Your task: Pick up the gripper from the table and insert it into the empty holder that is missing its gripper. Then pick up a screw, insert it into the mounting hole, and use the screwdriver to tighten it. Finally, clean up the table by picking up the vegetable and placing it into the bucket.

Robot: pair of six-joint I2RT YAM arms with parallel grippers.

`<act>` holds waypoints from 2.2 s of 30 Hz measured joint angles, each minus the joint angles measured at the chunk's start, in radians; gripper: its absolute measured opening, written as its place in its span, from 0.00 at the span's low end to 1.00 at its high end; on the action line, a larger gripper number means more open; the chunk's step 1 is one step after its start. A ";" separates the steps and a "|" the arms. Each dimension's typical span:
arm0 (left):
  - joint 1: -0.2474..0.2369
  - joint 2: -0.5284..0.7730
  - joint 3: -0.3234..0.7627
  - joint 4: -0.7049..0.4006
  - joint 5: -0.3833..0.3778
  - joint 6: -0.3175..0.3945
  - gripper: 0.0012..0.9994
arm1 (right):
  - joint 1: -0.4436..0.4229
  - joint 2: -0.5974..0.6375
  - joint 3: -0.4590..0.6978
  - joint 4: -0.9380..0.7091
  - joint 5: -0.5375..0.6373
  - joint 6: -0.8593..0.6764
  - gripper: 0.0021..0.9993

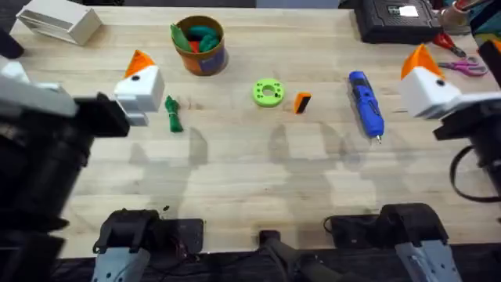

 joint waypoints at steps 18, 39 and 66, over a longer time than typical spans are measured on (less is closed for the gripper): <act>0.000 0.497 0.245 -0.309 -0.002 -0.042 0.99 | 0.000 0.620 0.391 -0.560 -0.007 0.000 0.99; 0.018 0.734 0.245 -0.342 0.000 -0.159 0.99 | 0.000 0.620 0.397 -0.559 -0.006 0.000 0.99; 0.018 1.163 0.163 -0.024 0.034 -0.175 0.70 | 0.000 0.639 0.398 -0.559 -0.006 0.000 0.99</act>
